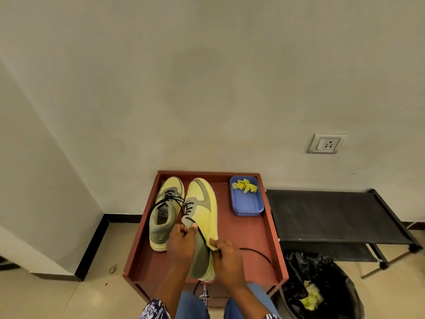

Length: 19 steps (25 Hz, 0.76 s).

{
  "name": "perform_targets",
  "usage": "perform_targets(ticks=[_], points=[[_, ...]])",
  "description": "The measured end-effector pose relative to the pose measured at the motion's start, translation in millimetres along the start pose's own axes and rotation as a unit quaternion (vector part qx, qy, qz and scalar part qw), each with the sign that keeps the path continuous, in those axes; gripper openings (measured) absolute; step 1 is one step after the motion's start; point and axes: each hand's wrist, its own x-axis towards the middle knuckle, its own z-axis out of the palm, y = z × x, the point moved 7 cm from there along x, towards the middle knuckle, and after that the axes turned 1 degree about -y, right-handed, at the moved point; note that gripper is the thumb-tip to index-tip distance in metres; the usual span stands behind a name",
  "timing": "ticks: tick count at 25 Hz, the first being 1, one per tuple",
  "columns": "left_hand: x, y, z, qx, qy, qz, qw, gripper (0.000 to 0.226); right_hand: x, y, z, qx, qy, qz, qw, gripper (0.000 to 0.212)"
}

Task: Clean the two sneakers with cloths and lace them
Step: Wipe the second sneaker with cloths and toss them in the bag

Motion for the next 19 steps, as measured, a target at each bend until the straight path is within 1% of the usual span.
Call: perform_targets(ticks=[2, 6, 10, 14, 19], points=[[-2, -1, 3, 0.0, -0.006, -0.004, 1.0, 0.041, 3, 2, -3, 0.004, 0.017, 0.011, 1.0, 0.029], [-5, 9, 11, 0.016, -0.025, 0.024, 0.999, 0.041, 22, 2, -15, 0.012, 0.054, 0.024, 0.998, 0.027], [-5, 19, 18, 0.058, -0.073, 0.08, 0.992, 0.044, 45, 4, -25, 0.023, 0.086, 0.048, 0.995, 0.026], [-1, 23, 21, 0.134, -0.141, 0.165, 0.967, 0.044, 71, 16, -42, 0.026, 0.133, 0.092, 0.986, 0.024], [6, 13, 27, 0.246, -0.201, 0.226, 0.921, 0.043, 78, 42, -46, 0.016, 0.105, 0.158, 0.982, 0.026]])
